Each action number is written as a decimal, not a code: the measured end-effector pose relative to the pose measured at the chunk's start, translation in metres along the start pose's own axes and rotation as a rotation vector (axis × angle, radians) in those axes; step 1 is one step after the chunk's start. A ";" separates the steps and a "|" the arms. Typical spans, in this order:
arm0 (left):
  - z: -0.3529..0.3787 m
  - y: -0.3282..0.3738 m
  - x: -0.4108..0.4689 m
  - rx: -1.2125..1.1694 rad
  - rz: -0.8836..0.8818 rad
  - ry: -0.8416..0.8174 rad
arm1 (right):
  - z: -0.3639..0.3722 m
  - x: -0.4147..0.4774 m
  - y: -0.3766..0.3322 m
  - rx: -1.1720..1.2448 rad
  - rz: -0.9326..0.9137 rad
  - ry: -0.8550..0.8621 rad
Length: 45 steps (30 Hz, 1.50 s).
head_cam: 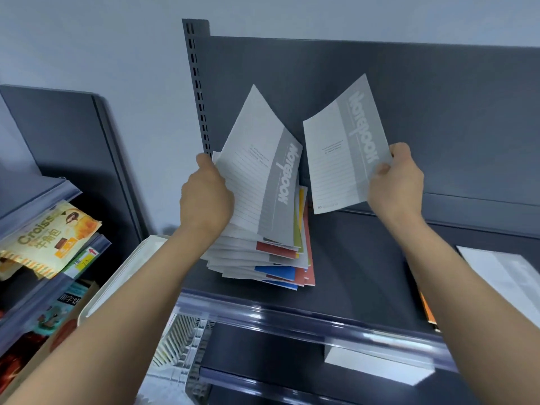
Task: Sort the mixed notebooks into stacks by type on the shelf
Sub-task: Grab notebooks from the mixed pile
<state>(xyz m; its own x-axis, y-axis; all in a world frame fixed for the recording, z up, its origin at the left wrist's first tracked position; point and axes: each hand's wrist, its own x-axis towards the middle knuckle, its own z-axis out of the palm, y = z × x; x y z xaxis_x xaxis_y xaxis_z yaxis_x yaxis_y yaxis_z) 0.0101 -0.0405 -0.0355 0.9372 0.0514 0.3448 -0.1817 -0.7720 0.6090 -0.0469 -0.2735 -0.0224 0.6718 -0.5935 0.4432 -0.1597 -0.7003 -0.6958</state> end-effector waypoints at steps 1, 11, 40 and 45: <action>0.001 0.006 -0.002 -0.051 0.015 0.004 | -0.005 -0.002 0.005 -0.011 0.009 0.020; 0.068 0.084 -0.051 -0.339 0.146 -0.117 | -0.099 -0.027 0.095 -0.152 0.205 0.273; 0.171 0.243 -0.182 -0.348 0.016 -0.116 | -0.237 0.007 0.289 -0.145 0.290 0.010; 0.180 0.247 -0.179 -0.367 0.045 -0.160 | -0.213 -0.003 0.315 -0.227 0.389 -0.174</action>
<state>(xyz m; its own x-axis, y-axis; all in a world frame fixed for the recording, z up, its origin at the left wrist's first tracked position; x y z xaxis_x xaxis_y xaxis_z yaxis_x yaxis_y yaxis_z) -0.1490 -0.3548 -0.0754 0.9551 -0.0995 0.2792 -0.2911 -0.4921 0.8204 -0.2536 -0.5766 -0.1227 0.6388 -0.7670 0.0599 -0.5639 -0.5197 -0.6418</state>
